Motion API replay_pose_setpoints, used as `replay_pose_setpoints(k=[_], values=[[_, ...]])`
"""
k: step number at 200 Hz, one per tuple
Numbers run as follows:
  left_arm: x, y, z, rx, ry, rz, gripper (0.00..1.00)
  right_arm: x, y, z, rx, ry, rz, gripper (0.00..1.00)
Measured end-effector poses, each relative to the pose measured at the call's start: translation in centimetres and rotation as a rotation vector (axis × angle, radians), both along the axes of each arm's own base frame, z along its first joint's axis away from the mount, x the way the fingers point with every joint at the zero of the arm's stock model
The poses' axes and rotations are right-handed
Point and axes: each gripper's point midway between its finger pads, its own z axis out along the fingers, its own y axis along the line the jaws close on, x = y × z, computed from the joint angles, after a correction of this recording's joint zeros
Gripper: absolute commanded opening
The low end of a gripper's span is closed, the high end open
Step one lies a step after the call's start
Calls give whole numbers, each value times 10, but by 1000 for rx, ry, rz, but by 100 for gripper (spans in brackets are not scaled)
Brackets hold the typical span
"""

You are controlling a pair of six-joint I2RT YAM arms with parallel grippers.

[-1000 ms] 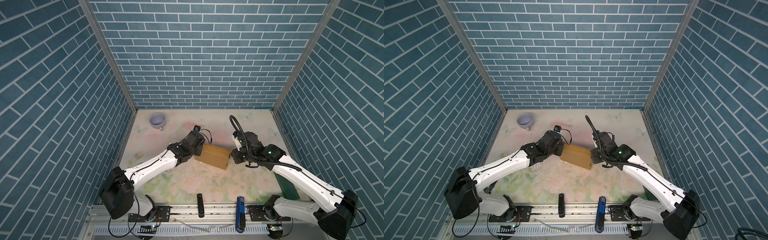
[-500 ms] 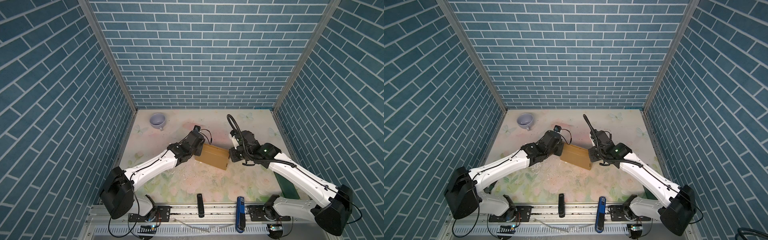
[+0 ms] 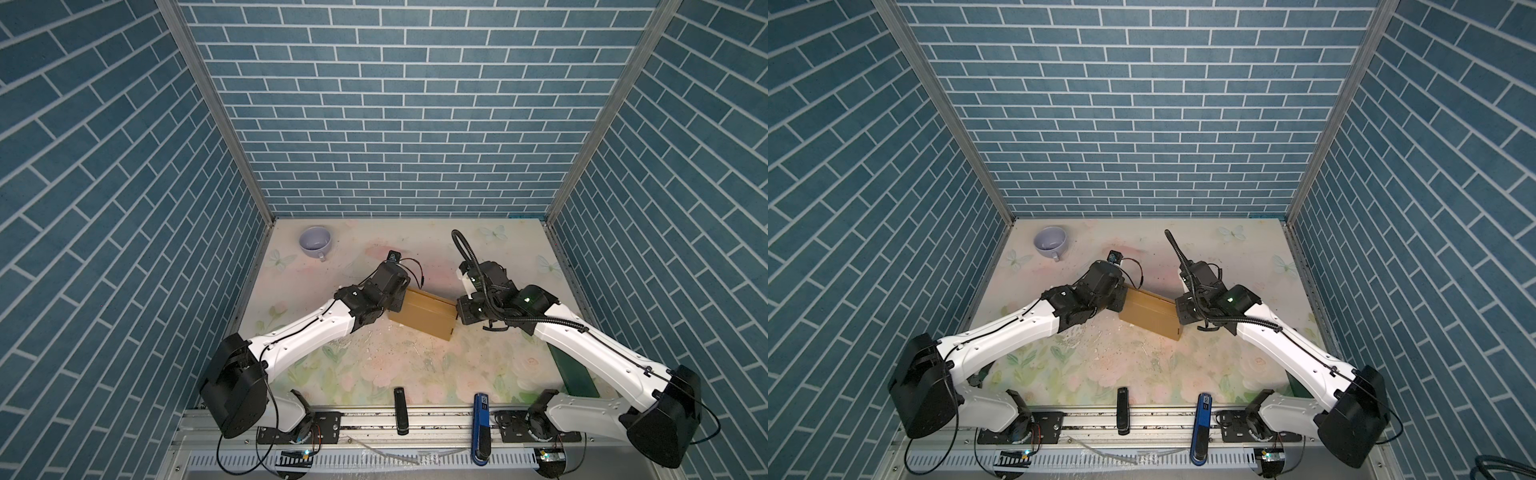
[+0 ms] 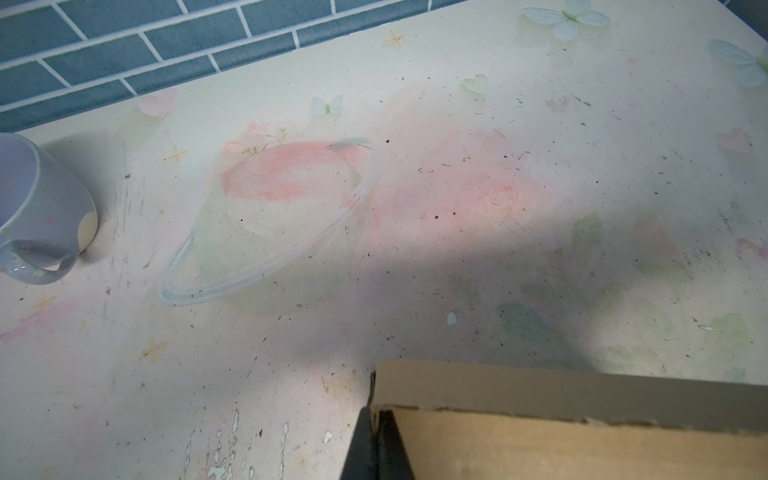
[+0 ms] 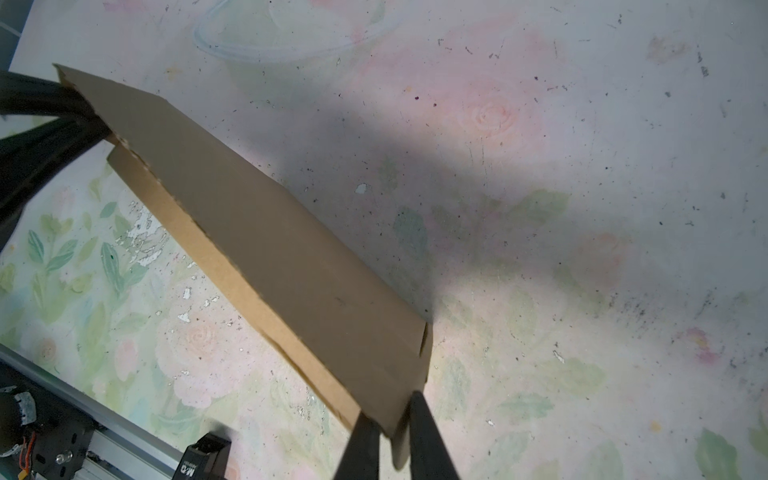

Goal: Fold the paper box

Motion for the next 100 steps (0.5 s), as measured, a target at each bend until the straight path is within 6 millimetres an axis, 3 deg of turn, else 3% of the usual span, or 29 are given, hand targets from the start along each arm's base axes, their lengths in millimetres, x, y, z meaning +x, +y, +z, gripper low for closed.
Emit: replay_pose_setpoints(k=[100], values=[[-2,0,0,23,23,-2,0,-12,-10,-11,-33,80,-38,16]])
